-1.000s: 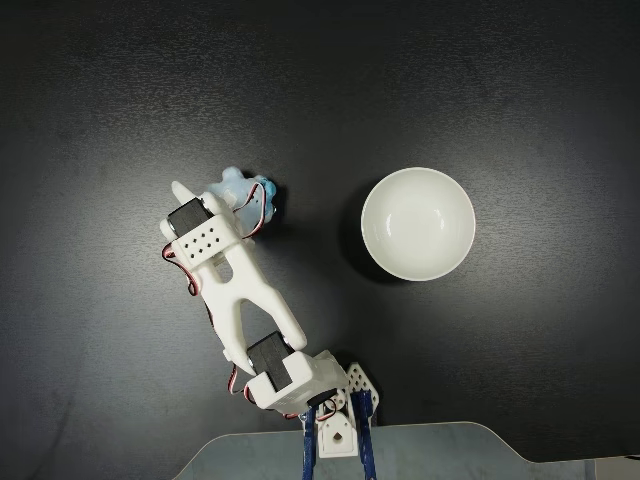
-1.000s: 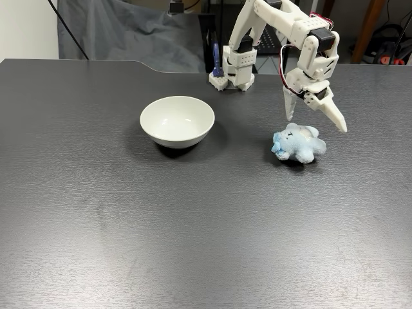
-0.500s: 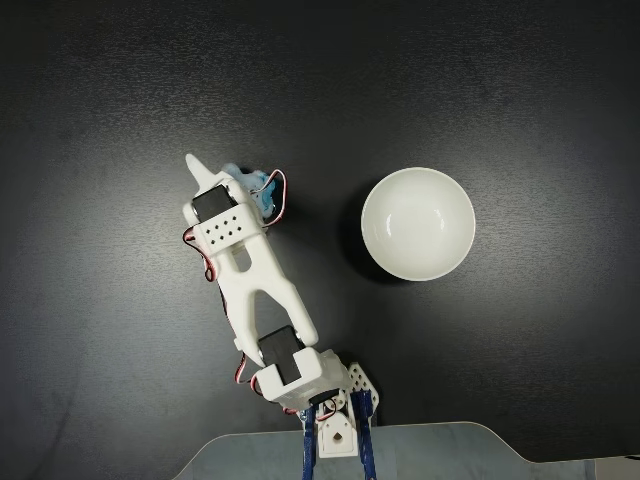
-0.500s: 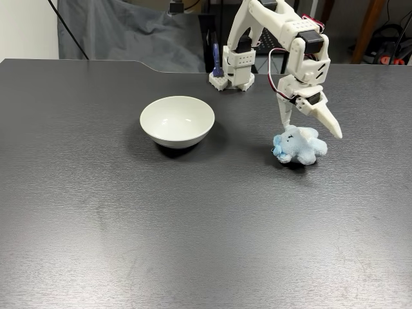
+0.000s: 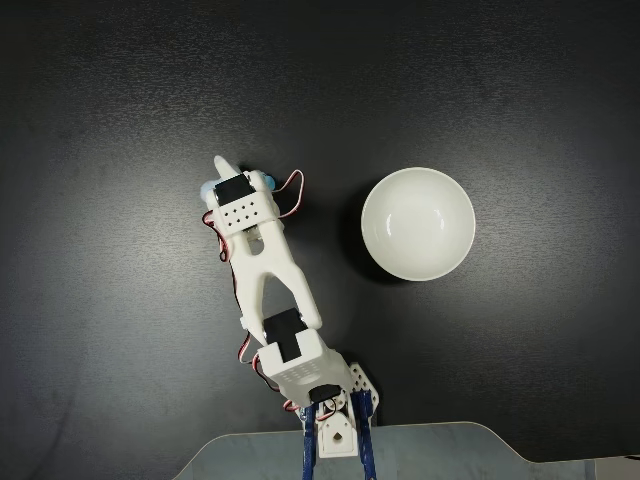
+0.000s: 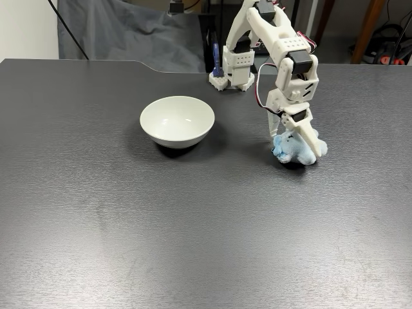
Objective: Grasp a skyblue doll and put it in the white bowl.
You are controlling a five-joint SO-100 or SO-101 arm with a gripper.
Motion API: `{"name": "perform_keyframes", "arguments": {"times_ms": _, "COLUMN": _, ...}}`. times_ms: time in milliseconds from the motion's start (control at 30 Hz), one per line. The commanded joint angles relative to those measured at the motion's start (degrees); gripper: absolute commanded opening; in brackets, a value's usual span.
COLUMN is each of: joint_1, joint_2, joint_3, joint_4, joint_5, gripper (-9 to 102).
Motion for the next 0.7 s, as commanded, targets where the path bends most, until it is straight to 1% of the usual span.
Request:
{"name": "perform_keyframes", "arguments": {"times_ms": 0, "joint_1": 1.0, "joint_2": 1.2, "joint_3": -3.2, "joint_4": -2.3, "joint_5": 0.4, "gripper": 72}}
{"name": "perform_keyframes", "arguments": {"times_ms": 533, "joint_1": -0.8, "joint_2": 0.9, "joint_3": -2.8, "joint_4": -2.4, "joint_5": 0.2, "gripper": 72}}
{"name": "perform_keyframes", "arguments": {"times_ms": 667, "joint_1": -1.1, "joint_2": -4.0, "joint_3": -3.5, "joint_4": -2.5, "joint_5": 0.3, "gripper": 72}}
